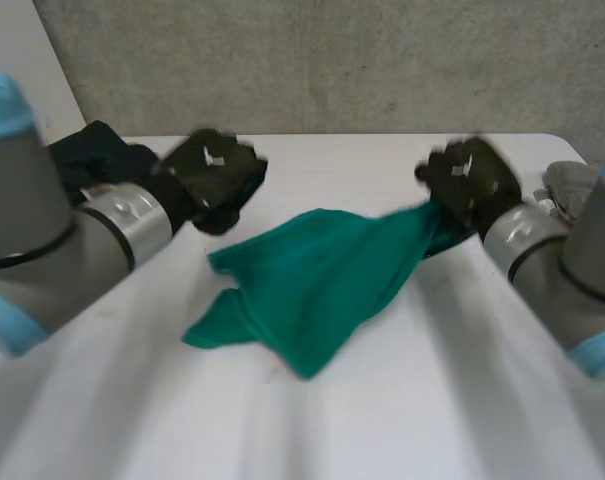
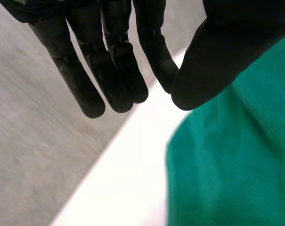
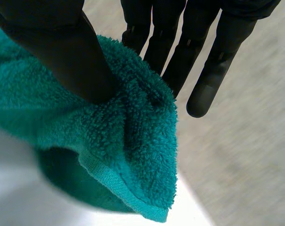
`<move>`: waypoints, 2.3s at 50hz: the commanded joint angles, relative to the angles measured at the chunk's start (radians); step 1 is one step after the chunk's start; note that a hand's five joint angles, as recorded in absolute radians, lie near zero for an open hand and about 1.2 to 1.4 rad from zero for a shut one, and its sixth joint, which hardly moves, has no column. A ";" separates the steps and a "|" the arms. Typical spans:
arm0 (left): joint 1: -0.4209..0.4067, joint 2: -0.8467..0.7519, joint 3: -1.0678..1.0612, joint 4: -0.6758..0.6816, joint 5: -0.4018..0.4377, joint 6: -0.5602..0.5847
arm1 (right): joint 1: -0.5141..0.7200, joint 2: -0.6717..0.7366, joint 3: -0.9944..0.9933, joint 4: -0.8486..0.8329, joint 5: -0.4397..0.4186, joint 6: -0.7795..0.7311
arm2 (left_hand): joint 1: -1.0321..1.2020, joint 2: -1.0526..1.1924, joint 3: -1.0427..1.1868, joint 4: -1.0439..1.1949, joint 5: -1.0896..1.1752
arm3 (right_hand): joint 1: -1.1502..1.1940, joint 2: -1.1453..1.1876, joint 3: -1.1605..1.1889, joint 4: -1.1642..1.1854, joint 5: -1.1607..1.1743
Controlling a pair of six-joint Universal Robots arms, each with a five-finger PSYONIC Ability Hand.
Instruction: Fold the laundry.
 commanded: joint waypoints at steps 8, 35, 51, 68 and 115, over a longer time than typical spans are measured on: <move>-0.013 0.110 -0.247 0.208 -0.054 -0.140 | 0.015 0.248 -0.311 -0.030 -0.161 0.024 | -0.517 -0.540 -0.533 -0.541 -0.498 | 0.308 0.227 0.218 0.200 0.261; -0.013 -0.192 -0.098 0.222 -0.104 -0.134 | -0.006 0.025 -0.083 0.407 0.128 0.203 | -0.632 -0.654 -0.647 -0.656 -0.613 | -0.907 -0.987 -0.997 -1.014 -0.953; -0.022 -0.241 -0.046 0.219 -0.109 -0.145 | -0.043 0.046 0.278 0.093 -0.047 0.477 | -0.632 -0.654 -0.647 -0.656 -0.613 | -0.675 -0.755 -0.764 -0.782 -0.721; -0.042 -0.269 -0.049 0.219 -0.107 -0.145 | 0.078 0.094 0.100 -0.007 0.094 0.420 | -0.840 -0.862 -0.855 -0.864 -0.821 | 0.308 0.227 0.218 0.200 0.261; 0.035 -0.112 -0.192 0.199 -0.109 -0.384 | 0.184 -0.196 0.026 0.254 -0.006 0.294 | -0.734 -0.757 -0.750 -0.758 -0.715 | 0.308 0.227 0.218 0.200 0.261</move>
